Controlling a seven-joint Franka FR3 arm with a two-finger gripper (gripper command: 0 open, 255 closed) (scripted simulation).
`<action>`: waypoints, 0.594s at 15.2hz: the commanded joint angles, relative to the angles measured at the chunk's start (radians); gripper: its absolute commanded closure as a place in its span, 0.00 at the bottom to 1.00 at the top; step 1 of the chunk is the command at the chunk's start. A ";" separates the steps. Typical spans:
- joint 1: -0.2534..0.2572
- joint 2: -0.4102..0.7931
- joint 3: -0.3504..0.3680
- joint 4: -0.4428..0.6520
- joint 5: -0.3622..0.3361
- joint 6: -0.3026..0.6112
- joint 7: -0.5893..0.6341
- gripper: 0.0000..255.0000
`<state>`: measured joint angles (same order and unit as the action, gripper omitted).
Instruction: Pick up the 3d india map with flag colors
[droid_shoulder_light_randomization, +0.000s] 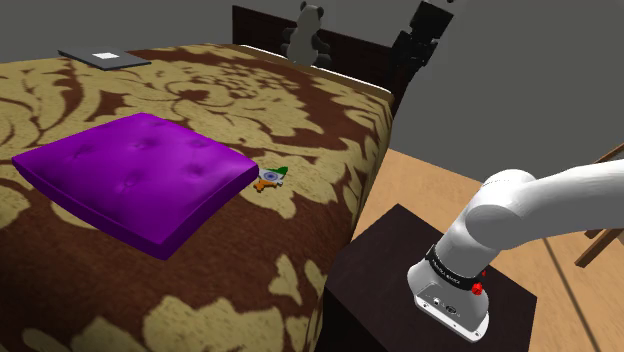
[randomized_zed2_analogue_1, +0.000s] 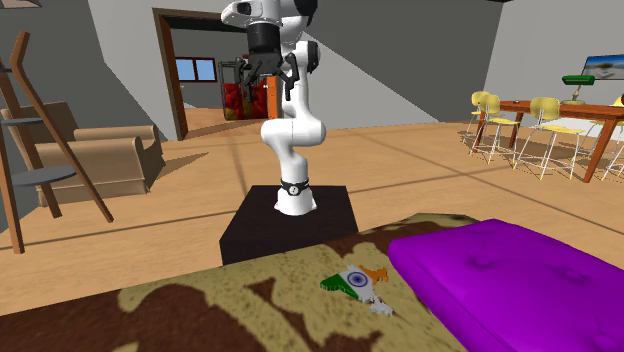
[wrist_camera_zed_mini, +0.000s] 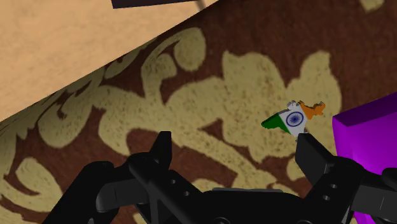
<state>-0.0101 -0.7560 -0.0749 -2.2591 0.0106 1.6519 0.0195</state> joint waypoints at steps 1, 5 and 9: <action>0.000 0.000 0.000 0.000 0.000 0.000 0.000 0.00; 0.034 0.091 0.015 -0.031 0.007 0.111 -0.035 0.00; 0.067 0.195 0.030 -0.045 0.013 0.219 -0.069 0.00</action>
<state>0.0483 -0.5824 -0.0498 -2.2958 0.0222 1.8417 -0.0420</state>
